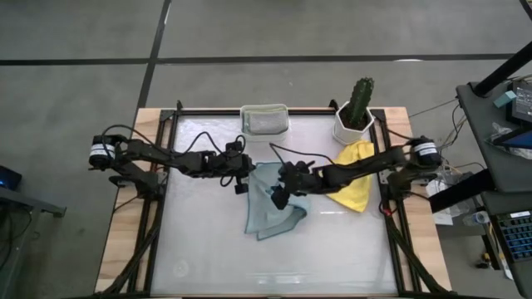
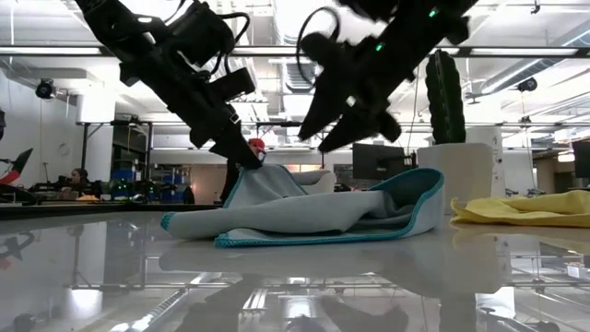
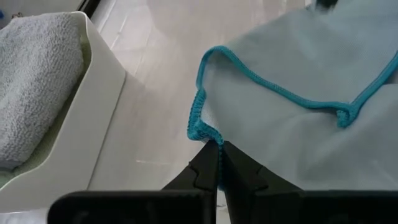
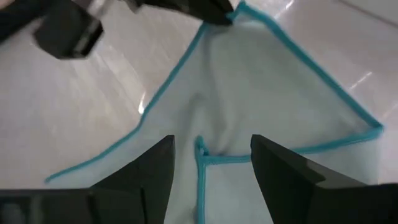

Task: Fold microfiber towels
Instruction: Fold the light blue cloth

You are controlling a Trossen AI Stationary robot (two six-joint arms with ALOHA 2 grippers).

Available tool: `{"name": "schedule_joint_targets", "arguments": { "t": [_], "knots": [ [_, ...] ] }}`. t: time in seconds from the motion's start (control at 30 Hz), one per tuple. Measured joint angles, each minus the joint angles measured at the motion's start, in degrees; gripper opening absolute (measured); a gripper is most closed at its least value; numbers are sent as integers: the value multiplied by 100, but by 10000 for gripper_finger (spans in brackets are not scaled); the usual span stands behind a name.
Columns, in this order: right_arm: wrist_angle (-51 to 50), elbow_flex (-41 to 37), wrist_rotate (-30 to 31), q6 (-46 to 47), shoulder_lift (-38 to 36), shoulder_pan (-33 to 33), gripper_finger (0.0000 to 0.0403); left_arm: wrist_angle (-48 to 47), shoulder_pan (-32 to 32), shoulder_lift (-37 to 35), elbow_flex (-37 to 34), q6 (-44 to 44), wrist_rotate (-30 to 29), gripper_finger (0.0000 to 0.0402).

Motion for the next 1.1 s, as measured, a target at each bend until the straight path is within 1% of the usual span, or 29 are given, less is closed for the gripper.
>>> {"name": "schedule_joint_targets", "arguments": {
  "t": [0.17, 0.33, 0.6, 1.0, 1.1],
  "knots": [
    [-37, 326, -103, -254, 570, -79, 201, -1, 0, 0, 0, 0, 0, 0],
    [-561, 785, -105, -341, 1005, -182, 201, -6, 0, 0, 0, -1, 0, 0],
    [-966, 1254, -122, -464, 1417, -193, 201, -6, 0, 0, -2, -2, 0, 0],
    [-1132, 1256, -145, -371, 1713, -194, 201, -7, 0, 0, -4, -7, 0, 0],
    [-1365, 1265, -143, -356, 1726, -194, 192, -7, 0, 0, -5, -7, 0, 0]
  ]
}}
